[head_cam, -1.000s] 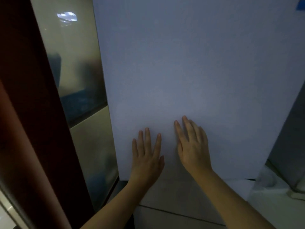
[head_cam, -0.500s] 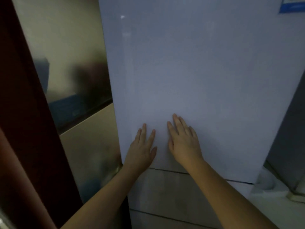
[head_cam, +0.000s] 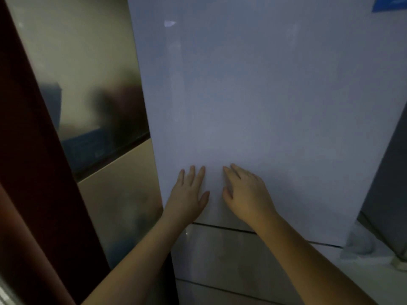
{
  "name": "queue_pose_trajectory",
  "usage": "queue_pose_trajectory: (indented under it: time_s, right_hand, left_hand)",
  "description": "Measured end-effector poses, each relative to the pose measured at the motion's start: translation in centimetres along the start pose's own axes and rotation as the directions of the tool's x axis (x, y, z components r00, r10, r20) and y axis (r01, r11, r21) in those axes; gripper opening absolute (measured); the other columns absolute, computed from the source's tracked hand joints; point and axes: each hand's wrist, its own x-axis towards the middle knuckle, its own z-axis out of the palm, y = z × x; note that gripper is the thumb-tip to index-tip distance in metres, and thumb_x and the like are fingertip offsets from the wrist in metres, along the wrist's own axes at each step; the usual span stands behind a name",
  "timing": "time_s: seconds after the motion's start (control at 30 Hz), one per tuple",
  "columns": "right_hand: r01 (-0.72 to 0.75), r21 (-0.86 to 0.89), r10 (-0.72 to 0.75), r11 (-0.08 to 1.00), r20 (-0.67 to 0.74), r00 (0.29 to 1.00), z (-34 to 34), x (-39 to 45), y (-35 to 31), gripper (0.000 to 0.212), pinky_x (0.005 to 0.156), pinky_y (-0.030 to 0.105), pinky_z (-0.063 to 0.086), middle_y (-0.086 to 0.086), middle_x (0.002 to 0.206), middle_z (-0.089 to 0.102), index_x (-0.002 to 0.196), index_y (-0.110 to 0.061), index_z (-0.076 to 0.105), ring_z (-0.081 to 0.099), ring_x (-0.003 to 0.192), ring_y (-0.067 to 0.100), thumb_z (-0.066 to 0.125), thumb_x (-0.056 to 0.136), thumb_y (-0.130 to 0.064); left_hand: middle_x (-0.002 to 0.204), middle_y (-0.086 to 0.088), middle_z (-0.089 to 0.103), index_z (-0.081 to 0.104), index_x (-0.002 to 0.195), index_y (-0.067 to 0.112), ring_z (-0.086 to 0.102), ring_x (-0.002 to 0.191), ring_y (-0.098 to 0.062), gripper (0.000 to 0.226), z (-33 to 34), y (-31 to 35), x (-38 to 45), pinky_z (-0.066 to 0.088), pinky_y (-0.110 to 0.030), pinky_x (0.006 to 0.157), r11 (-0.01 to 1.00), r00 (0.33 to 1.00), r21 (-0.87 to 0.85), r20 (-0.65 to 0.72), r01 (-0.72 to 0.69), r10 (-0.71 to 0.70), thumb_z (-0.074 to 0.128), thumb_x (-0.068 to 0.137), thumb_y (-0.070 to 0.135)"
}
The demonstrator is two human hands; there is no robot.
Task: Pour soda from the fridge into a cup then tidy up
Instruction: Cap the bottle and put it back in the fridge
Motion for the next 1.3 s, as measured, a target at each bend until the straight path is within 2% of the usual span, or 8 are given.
queue_pose_trajectory:
  time_s: [0.1, 0.17, 0.27, 0.47, 0.7, 0.9, 1.1, 1.3]
  right_hand:
    - [-0.010, -0.014, 0.011, 1.000, 0.075, 0.997, -0.8, -0.8, 0.6, 0.051, 0.102, 0.040, 0.037, 0.011, 0.139, 0.051, 0.137, -0.013, 0.049, 0.051, 0.123, 0.030, 0.053, 0.089, -0.030]
    - [-0.036, -0.058, 0.043, 0.998, 0.133, 0.990, -1.1, -1.3, 0.9, 0.051, 0.096, 0.038, 0.041, 0.008, 0.139, 0.049, 0.138, -0.016, 0.047, 0.052, 0.118, 0.030, 0.051, 0.090, -0.032]
    - [-0.070, -0.117, 0.092, 0.991, 0.194, 0.977, -1.4, -2.7, 0.4, 0.049, 0.091, 0.036, 0.041, 0.005, 0.135, 0.049, 0.137, -0.018, 0.047, 0.051, 0.115, 0.028, 0.047, 0.091, -0.034]
    - [-0.127, -0.171, 0.163, 0.977, 0.217, 0.962, -2.6, -6.1, -2.0, 0.049, 0.108, 0.034, 0.025, 0.005, 0.153, 0.032, 0.143, -0.022, 0.040, 0.036, 0.134, 0.024, 0.041, 0.095, -0.034]
    - [-0.232, -0.250, 0.282, 0.940, 0.188, 0.941, -5.3, -11.2, -6.5, 0.053, 0.113, 0.036, 0.018, 0.003, 0.153, 0.031, 0.147, -0.023, 0.032, 0.031, 0.137, 0.023, 0.038, 0.096, -0.036]
    - [-0.325, -0.313, 0.383, 0.892, 0.145, 0.912, -8.5, -16.2, -9.7, 0.052, 0.114, 0.038, 0.020, 0.003, 0.151, 0.035, 0.148, -0.024, 0.031, 0.032, 0.136, 0.023, 0.035, 0.098, -0.038]
    - [-0.434, -0.402, 0.505, 0.806, 0.087, 0.859, -12.4, -21.9, -11.2, 0.053, 0.111, 0.039, 0.023, 0.003, 0.150, 0.036, 0.146, -0.024, 0.035, 0.033, 0.136, 0.023, 0.037, 0.096, -0.040]
    - [-0.549, -0.451, 0.615, 0.704, 0.001, 0.788, -16.3, -27.6, -11.1, 0.065, 0.102, 0.041, 0.036, 0.006, 0.135, 0.054, 0.135, -0.020, 0.050, 0.049, 0.123, 0.027, 0.019, 0.084, -0.046]
  left_hand:
    - [0.156, 0.000, 0.031, 0.008, 0.155, 0.026, 0.025, 0.144, -0.023, 0.065, -1.7, 0.4, -0.3, 0.025, -0.039, 0.114, 0.999, 0.999, 0.037, -0.013, -0.034, 0.035, 0.033, 0.100, 0.049]
    - [0.152, 0.003, 0.037, 0.011, 0.155, 0.028, 0.033, 0.138, -0.017, 0.061, -2.6, 1.1, -1.1, 0.031, -0.037, 0.108, 0.997, 0.998, 0.044, 0.004, -0.066, 0.066, 0.031, 0.101, 0.048]
    - [0.153, 0.004, 0.035, 0.016, 0.154, 0.027, 0.031, 0.139, -0.017, 0.057, -3.4, 1.9, -2.6, 0.028, -0.037, 0.108, 0.994, 0.995, 0.063, 0.039, -0.093, 0.091, 0.030, 0.102, 0.045]
    - [0.163, 0.003, 0.003, 0.012, 0.153, 0.031, -0.001, 0.149, -0.025, 0.056, -3.7, 1.9, -5.3, 0.011, -0.053, 0.118, 0.995, 0.977, 0.074, 0.203, -0.074, 0.058, 0.025, 0.101, 0.046]
    - [0.162, 0.002, 0.014, 0.022, 0.152, 0.028, 0.009, 0.149, -0.026, 0.055, -5.7, 2.1, -10.7, 0.015, -0.052, 0.118, 0.979, 0.978, 0.078, 0.114, -0.186, 0.177, 0.027, 0.101, 0.047]
    - [0.161, 0.002, 0.018, 0.025, 0.151, 0.029, 0.013, 0.148, -0.025, 0.054, -5.9, 3.2, -15.0, 0.016, -0.052, 0.117, 0.958, 0.950, 0.005, 0.132, -0.285, 0.282, 0.026, 0.100, 0.049]
    - [0.161, 0.003, 0.017, 0.023, 0.152, 0.030, 0.012, 0.148, -0.024, 0.054, -7.0, 7.0, -17.8, 0.016, -0.049, 0.118, 0.914, 0.897, -0.115, 0.180, -0.389, 0.404, 0.024, 0.101, 0.048]
    - [0.160, 0.002, 0.021, 0.025, 0.151, 0.031, 0.016, 0.147, -0.023, 0.054, -7.9, 12.0, -20.7, 0.019, -0.046, 0.117, 0.858, 0.842, -0.156, 0.170, -0.489, 0.511, 0.024, 0.100, 0.050]
